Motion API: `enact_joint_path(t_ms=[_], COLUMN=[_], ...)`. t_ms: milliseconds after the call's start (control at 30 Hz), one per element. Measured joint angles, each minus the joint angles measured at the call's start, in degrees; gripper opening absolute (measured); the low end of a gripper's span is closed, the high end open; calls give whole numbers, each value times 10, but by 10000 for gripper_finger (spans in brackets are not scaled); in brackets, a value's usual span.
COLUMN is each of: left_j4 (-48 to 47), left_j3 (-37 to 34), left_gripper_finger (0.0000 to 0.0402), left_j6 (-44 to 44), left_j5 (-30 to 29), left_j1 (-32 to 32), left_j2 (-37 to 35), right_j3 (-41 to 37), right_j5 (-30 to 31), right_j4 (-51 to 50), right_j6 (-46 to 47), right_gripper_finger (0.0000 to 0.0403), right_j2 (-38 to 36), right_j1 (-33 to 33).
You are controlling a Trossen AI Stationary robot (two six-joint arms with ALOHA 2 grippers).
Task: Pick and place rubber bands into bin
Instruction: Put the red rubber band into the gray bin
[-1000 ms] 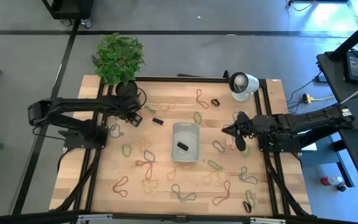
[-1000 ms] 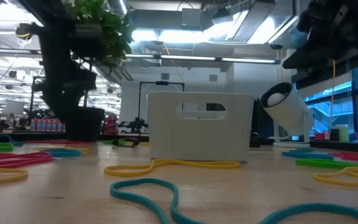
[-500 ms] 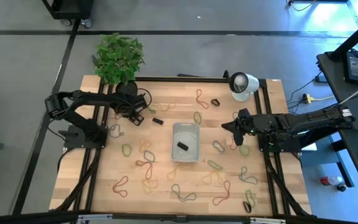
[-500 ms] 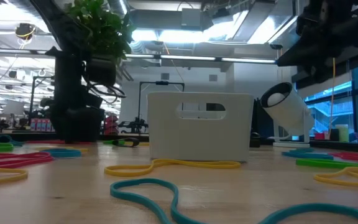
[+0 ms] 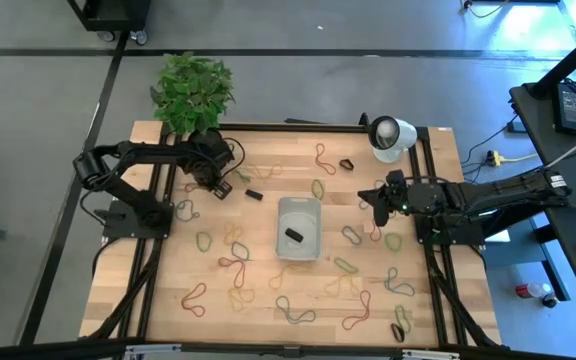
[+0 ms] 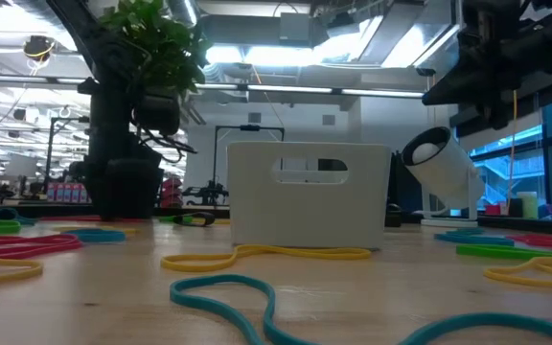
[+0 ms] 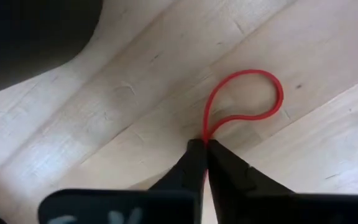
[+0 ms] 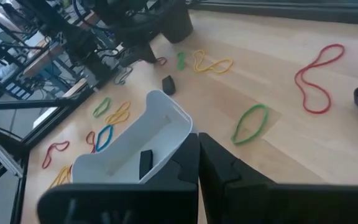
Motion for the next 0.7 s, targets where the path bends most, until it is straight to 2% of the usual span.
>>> enact_joint_path(t_ms=[167,233,367,567,700], left_j4=[-59,-112,-153,-244,-234], left_j3=[20,29,55,100,147], left_gripper_finger=[3,2,2,2,2], left_j6=[-30,-52,-80,-173,-197], left_j5=[-4,2,5,15,37], left_j1=[-15,-22,-41,-110,-178], left_j2=[-20,-44,-94,-159,-182], right_j3=[0,0,0,0,0], right_j5=[0,1,1,1,0], right_j4=[0,-1,-4,-6,-6], right_j6=[0,-2,-32,-74,-94], right_gripper_finger=[2,2,3,3,3], right_j2=[0,0,0,0,0], right_j1=[0,0,0,1,1])
